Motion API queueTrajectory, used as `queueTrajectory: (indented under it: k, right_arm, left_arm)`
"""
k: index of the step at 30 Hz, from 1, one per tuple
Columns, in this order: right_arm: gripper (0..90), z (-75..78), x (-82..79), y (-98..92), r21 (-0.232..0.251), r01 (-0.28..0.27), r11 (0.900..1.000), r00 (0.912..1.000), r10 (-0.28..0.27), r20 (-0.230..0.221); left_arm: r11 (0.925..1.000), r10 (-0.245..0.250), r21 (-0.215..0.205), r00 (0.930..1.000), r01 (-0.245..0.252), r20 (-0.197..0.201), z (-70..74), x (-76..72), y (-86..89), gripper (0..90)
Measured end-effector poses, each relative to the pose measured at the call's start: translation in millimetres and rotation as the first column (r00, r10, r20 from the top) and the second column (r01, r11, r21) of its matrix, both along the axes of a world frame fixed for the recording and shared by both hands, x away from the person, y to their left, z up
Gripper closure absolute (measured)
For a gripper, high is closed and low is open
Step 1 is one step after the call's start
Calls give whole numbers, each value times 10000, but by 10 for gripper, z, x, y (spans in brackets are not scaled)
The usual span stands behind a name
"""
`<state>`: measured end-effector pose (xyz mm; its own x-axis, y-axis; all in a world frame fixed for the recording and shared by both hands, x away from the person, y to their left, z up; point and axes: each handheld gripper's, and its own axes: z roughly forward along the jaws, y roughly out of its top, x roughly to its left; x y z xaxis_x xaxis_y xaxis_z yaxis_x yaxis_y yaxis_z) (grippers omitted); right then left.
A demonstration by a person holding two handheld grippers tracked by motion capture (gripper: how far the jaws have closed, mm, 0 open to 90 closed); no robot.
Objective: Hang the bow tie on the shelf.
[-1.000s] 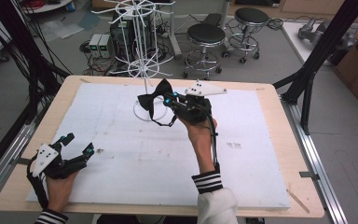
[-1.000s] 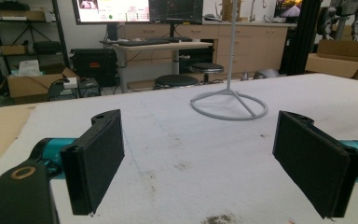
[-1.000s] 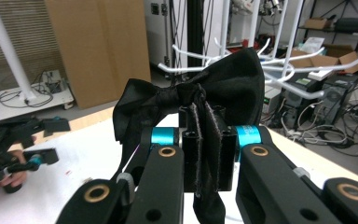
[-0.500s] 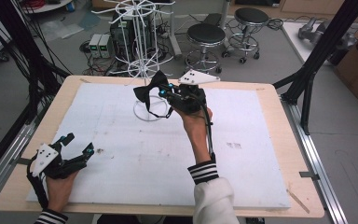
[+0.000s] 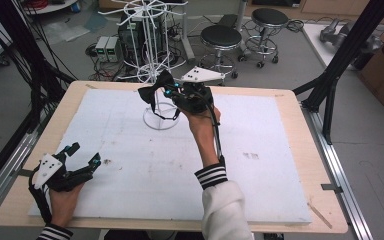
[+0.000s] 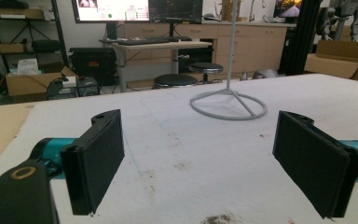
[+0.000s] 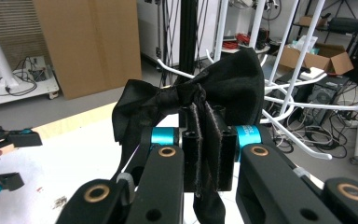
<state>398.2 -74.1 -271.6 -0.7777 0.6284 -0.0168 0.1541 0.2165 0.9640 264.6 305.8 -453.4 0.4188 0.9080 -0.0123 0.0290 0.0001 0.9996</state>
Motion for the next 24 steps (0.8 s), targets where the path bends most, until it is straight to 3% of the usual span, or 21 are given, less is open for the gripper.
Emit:
queueTrajectory:
  k: [24]
  right_arm:
    - [850, -203, 251, 6, -944, 501, 9943, 9975, -546, -458]
  left_arm:
    - [10000, 0, -9, 10000, 0, 7, -1, 1, 0, 167]
